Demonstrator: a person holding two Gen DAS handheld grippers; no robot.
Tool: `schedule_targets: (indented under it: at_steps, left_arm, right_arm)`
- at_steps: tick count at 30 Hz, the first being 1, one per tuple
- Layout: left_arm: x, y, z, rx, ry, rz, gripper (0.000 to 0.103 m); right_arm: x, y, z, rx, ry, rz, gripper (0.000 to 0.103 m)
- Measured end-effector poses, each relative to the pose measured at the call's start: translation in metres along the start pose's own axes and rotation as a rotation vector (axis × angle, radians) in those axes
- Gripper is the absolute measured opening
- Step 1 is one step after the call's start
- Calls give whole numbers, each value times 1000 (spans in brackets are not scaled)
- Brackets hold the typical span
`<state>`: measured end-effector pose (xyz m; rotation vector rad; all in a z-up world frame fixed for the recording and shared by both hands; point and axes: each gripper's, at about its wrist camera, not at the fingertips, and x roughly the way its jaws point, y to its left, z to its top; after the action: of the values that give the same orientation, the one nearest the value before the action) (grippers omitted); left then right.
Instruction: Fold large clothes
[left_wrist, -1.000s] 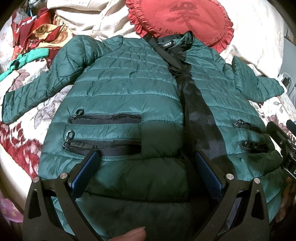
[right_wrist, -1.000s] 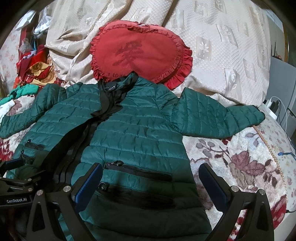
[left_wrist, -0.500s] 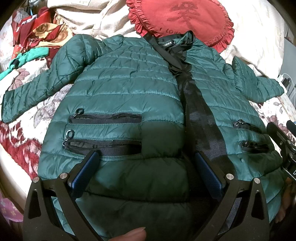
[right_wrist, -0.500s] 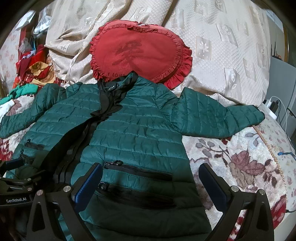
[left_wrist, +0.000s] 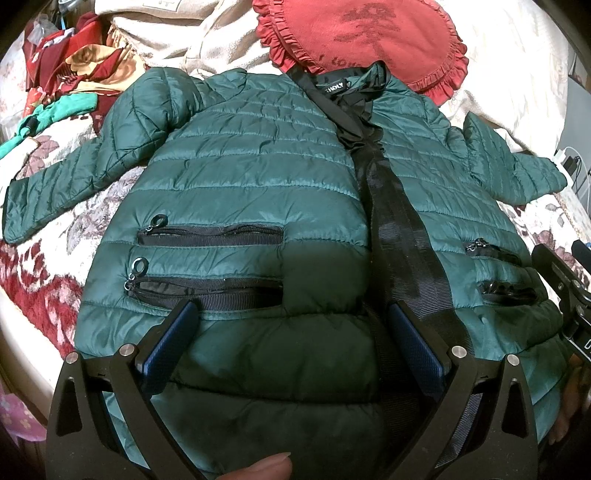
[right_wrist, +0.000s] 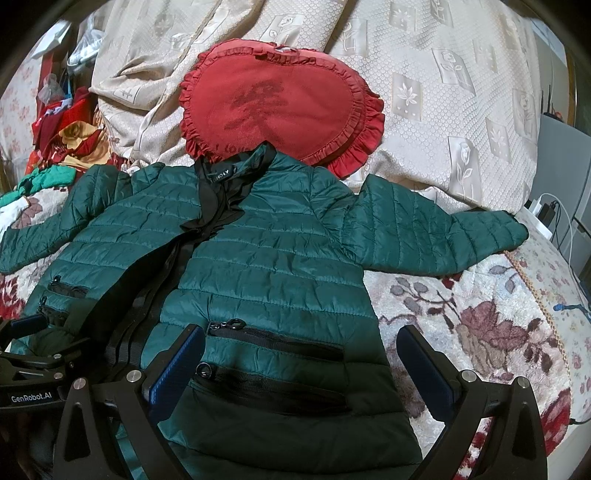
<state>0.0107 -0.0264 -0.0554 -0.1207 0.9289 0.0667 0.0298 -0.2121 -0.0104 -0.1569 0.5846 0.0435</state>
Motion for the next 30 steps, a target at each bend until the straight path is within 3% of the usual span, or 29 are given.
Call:
schedule_targets:
  at_steps: [28, 30]
  left_arm:
    - [1, -5, -5, 35, 26, 16, 103]
    - [0, -6, -3, 36, 25, -11, 103]
  right_arm:
    - [0, 3, -1, -21, 13, -19, 103]
    - [-2, 4, -2, -28, 3, -30, 103]
